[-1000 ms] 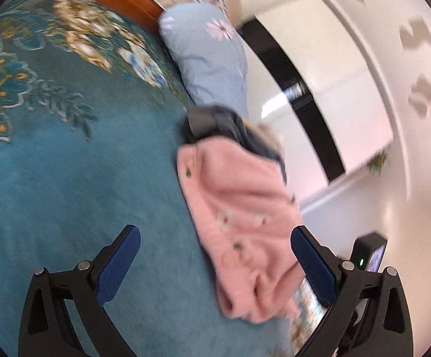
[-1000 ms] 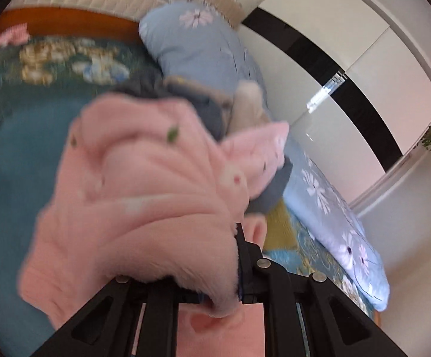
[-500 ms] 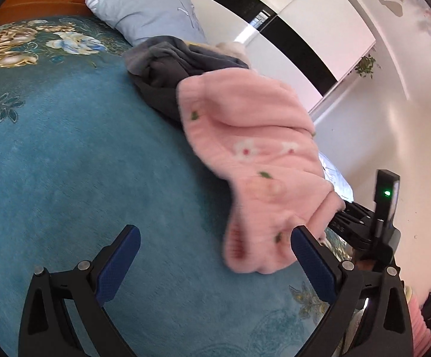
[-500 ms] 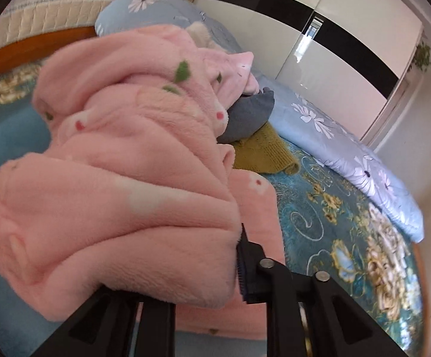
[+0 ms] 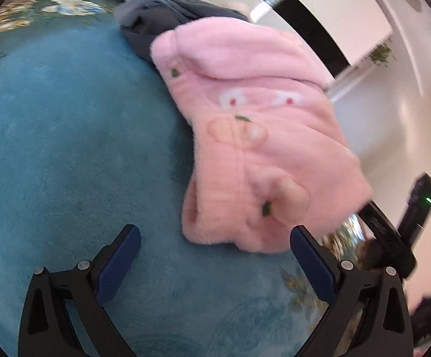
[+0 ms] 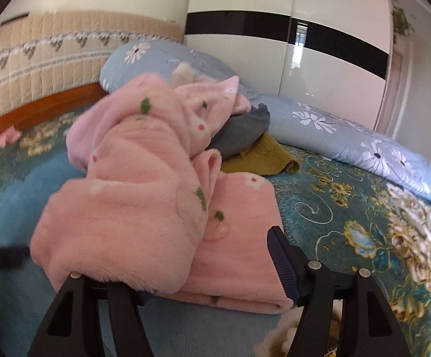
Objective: Fold clothes
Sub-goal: 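Lower the pink fleece onto the bedspread and open the right gripper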
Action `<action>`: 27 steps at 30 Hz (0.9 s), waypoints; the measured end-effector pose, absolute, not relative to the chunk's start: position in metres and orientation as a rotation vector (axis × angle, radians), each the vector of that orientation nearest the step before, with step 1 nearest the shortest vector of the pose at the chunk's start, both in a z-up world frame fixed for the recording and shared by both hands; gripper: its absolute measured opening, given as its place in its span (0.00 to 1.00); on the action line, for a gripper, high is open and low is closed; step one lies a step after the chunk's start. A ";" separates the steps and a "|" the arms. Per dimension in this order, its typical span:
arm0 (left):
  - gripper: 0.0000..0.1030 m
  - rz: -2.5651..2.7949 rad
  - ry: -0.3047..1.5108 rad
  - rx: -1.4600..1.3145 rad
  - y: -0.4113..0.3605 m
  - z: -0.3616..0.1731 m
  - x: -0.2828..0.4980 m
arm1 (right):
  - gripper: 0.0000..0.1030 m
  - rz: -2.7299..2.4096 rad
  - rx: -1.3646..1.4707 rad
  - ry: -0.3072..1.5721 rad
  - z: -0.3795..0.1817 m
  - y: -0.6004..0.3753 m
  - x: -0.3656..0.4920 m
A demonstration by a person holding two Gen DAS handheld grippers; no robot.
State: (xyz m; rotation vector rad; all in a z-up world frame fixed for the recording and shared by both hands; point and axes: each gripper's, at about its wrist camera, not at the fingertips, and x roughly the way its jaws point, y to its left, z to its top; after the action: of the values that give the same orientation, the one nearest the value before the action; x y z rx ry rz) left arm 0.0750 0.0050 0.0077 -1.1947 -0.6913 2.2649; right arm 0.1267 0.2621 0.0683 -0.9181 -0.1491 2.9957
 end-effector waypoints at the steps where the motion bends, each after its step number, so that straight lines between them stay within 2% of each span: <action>1: 0.97 2.270 -0.720 -1.199 0.005 0.008 0.074 | 0.70 3.000 -0.916 -0.135 0.069 0.263 0.127; 3: 0.97 2.258 -0.809 -1.218 0.004 0.007 0.070 | 0.70 3.002 -0.920 -0.130 0.068 0.263 0.126; 9: 0.97 2.219 -0.828 -1.199 0.013 0.008 0.063 | 0.70 2.967 -0.909 -0.100 0.067 0.273 0.122; 15: 0.97 2.053 -0.895 -1.238 0.020 0.004 0.064 | 0.70 2.910 -0.989 0.344 0.057 0.319 0.113; 19: 0.97 2.057 -0.840 -1.268 0.036 0.006 0.065 | 0.70 2.846 -1.092 0.588 0.040 0.340 0.107; 22: 0.97 2.041 -0.871 -1.254 0.041 0.007 0.060 | 0.70 2.830 -1.105 0.651 0.036 0.346 0.107; 27: 0.97 2.048 -0.881 -1.178 0.046 0.007 0.052 | 0.70 2.842 -1.087 0.644 0.038 0.345 0.108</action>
State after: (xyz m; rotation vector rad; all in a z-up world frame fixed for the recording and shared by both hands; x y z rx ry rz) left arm 0.0522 0.0463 0.0067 -1.1781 -0.8805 2.0478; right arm 0.1084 0.3449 0.0381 -1.0867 0.6441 2.8419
